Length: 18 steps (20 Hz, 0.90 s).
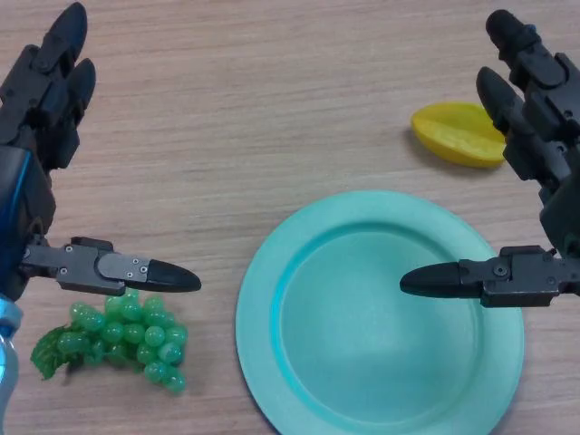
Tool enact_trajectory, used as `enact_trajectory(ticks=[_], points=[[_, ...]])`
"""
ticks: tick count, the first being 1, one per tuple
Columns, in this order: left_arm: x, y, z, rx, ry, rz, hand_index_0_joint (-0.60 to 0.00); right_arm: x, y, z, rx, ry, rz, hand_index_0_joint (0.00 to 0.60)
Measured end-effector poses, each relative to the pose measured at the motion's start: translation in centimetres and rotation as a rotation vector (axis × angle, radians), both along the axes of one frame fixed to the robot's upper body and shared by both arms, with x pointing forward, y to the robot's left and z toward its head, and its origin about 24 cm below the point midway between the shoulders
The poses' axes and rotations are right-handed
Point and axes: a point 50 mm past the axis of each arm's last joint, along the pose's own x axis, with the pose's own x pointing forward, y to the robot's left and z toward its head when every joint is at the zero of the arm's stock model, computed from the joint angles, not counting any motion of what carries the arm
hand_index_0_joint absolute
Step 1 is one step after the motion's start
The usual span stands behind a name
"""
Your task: Pick up the green grapes and place it on the plate
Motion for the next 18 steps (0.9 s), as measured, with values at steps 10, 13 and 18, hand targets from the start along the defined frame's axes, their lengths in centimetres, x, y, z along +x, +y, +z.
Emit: enact_trajectory(ticks=[10,13,18], points=[[-2.5,2.3,-2.7,0.141,0.139,-0.040,0.000,0.3,0.9,-0.6,-0.019,0.027,0.025,0.000],[-3.4,2.8,-3.8,0.208,0.111,-0.068,0.000,0.3,1.2,-0.6,-0.017,0.025,0.039,0.000],[-3.1,4.6,-7.0,0.362,0.145,0.003,0.000,0.3,1.5,-0.6,-0.019,0.027,0.056,0.000]])
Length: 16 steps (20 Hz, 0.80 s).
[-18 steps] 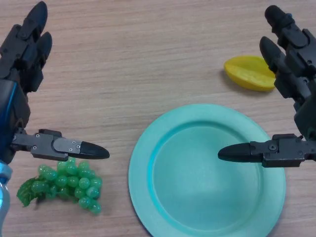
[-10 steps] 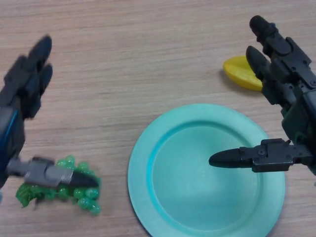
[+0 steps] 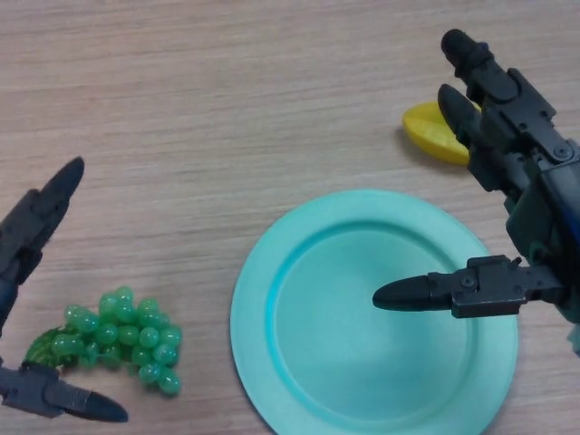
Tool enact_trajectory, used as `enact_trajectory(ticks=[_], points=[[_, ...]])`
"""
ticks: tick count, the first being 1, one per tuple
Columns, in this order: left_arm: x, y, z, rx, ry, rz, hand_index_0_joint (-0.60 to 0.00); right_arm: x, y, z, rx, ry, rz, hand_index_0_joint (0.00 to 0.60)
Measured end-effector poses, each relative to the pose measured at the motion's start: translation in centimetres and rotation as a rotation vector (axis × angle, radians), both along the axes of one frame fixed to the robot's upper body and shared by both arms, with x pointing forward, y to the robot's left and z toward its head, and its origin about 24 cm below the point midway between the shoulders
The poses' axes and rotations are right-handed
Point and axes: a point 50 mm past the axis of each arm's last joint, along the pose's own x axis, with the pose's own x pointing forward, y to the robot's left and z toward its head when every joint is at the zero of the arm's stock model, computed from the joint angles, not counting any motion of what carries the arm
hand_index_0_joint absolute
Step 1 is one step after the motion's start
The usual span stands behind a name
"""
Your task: Pick up the green grapes and place it on the plate
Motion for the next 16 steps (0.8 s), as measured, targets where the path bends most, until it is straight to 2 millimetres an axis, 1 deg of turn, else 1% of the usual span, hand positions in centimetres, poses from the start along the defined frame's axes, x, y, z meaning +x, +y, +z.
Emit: enact_trajectory(ticks=[2,4,7,8,10,11,12,13,14,15,16], points=[[0.2,0.3,-1.2,0.001,0.037,0.006,0.000,0.0,0.0,0.0,0.001,-0.002,0.000,0.000],[0.5,0.5,-2.7,-0.032,0.071,0.036,0.000,-0.1,0.0,0.1,0.003,-0.005,0.000,0.000],[0.8,-0.1,-5.2,-0.023,0.153,0.018,0.000,-0.1,0.0,0.2,0.006,-0.009,0.001,0.000],[0.9,-0.1,-5.7,-0.034,0.170,0.020,0.000,-0.2,-0.1,0.3,0.006,-0.013,0.000,0.000],[1.0,-0.2,-5.7,-0.073,0.163,0.014,0.000,-0.3,-0.3,0.6,0.015,-0.030,-0.006,0.000],[1.1,-0.5,-5.6,-0.128,0.146,-0.004,-0.100,-0.4,-0.6,0.9,0.016,-0.043,-0.020,0.000],[1.1,-0.6,-5.6,-0.130,0.145,-0.009,-0.200,-0.4,-0.7,0.9,0.018,-0.045,-0.029,0.000],[1.2,-0.6,-5.7,-0.131,0.148,-0.011,-0.350,-0.4,-0.7,0.9,0.018,-0.045,-0.030,0.000],[1.3,-0.6,-6.1,-0.122,0.145,0.005,-0.450,-0.4,-0.7,0.9,0.018,-0.045,-0.028,0.000],[1.3,-0.6,-6.9,-0.047,0.116,0.028,-0.593,-0.4,-0.8,0.9,0.017,-0.045,-0.030,0.000],[1.2,-0.6,-7.4,0.070,0.059,0.019,-0.600,-0.4,-0.8,0.9,0.016,-0.046,-0.030,0.000]])
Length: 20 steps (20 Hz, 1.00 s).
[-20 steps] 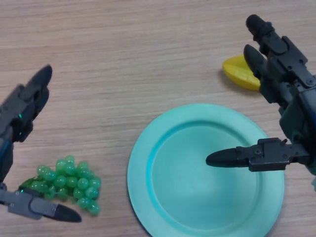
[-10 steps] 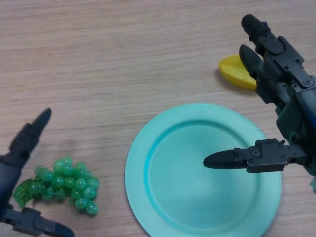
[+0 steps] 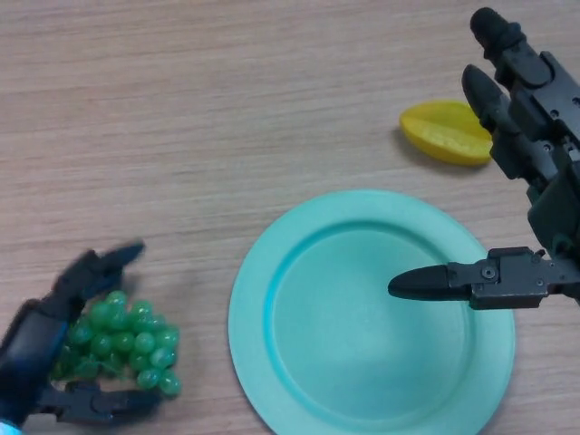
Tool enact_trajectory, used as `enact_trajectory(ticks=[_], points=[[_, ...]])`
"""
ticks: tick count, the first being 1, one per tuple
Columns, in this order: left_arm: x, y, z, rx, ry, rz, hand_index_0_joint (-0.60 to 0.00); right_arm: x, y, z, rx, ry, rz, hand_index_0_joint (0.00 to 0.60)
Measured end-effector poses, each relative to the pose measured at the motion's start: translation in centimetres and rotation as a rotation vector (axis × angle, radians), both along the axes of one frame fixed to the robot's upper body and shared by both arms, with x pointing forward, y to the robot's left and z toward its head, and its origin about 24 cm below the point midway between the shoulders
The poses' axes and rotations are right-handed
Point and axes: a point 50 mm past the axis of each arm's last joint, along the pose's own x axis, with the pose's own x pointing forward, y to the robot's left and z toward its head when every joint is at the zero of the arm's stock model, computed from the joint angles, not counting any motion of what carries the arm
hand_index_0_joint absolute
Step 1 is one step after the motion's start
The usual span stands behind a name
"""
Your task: Pick up the green grapes and place it on the plate
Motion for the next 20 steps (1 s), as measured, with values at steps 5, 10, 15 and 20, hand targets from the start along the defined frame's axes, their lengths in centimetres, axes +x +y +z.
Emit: enact_trajectory(ticks=[5,10,15,20], points=[[-0.1,0.1,-0.4,0.082,-0.055,-0.003,-0.600,-0.3,-0.4,0.4,-0.013,-0.018,-0.005,0.000],[-0.3,0.1,0.5,-0.055,0.031,0.049,-0.600,-0.5,-0.6,0.7,-0.013,-0.030,-0.014,0.000],[0.0,0.2,5.0,-0.710,0.190,0.074,-0.600,-0.7,-0.5,0.9,-0.013,-0.032,-0.013,0.000],[-0.4,-1.3,8.6,-0.742,0.163,0.036,-0.600,-0.9,-0.4,1.3,-0.012,-0.050,-0.008,0.000]])
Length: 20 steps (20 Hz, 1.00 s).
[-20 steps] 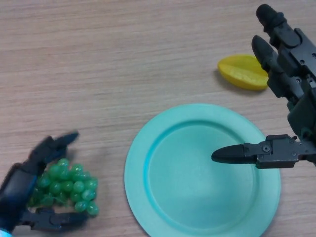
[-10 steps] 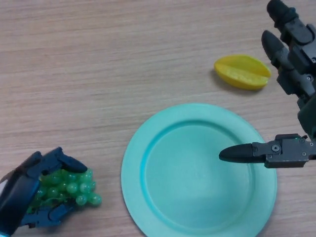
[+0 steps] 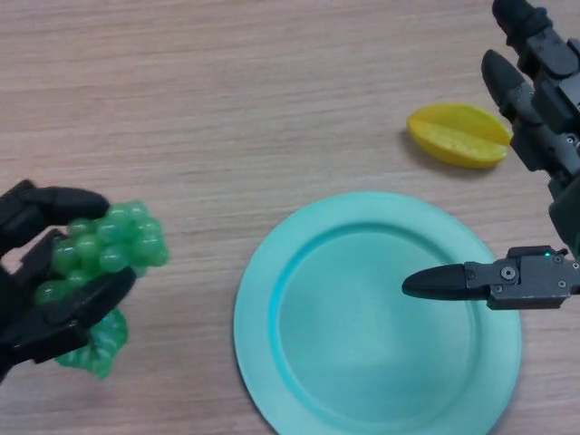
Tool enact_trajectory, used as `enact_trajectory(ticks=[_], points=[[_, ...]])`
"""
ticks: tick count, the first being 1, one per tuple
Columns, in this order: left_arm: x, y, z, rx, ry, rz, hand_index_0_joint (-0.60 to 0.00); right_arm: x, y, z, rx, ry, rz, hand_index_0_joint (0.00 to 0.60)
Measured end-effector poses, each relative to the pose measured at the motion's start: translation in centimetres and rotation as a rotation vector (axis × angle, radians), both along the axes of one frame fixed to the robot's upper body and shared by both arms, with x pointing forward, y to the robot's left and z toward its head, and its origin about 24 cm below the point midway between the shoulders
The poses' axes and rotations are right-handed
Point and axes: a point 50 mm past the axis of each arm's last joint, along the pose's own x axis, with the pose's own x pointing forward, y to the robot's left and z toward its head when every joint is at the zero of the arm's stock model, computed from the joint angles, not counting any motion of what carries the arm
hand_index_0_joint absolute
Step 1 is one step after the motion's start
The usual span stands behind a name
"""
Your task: Pick up the green grapes and place it on the plate
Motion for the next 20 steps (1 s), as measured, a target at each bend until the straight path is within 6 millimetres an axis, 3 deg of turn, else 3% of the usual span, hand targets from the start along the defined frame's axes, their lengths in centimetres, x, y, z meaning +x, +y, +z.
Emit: enact_trajectory(ticks=[2,5,10,13,14,15,17,18,19,20], points=[[0.3,-2.6,0.6,-0.036,0.064,-0.049,-0.600,0.0,0.0,0.1,0.001,-0.006,0.001,0.000],[0.5,-6.9,1.4,-0.042,0.029,-0.195,-0.600,-0.1,0.2,0.1,0.001,-0.004,0.007,0.000],[0.2,-10.1,0.4,0.217,-0.003,-0.404,-0.600,-0.5,0.5,0.4,0.008,0.002,0.032,0.000],[0.6,-11.3,1.4,0.188,-0.062,-0.483,-0.600,-0.5,0.5,0.3,0.006,0.008,0.030,0.000],[0.7,-11.3,1.6,0.189,-0.071,-0.475,-0.550,-0.6,0.5,0.3,0.006,0.006,0.030,0.000],[0.7,-11.2,1.5,0.190,-0.065,-0.471,-0.400,-0.6,0.5,0.4,0.006,0.003,0.030,0.000],[0.9,-11.2,1.0,0.199,-0.055,-0.464,-0.200,-0.6,0.5,0.3,0.006,0.005,0.030,0.000],[1.1,-11.3,0.3,0.204,-0.060,-0.462,-0.050,-0.7,0.5,0.3,0.006,0.007,0.029,0.000],[1.3,-11.8,-0.4,0.254,-0.096,-0.450,0.000,-0.7,0.5,0.3,0.006,0.008,0.030,0.000],[1.3,-12.1,-0.6,0.269,-0.095,-0.449,0.000,-0.7,0.5,0.2,0.005,0.010,0.030,0.000]])
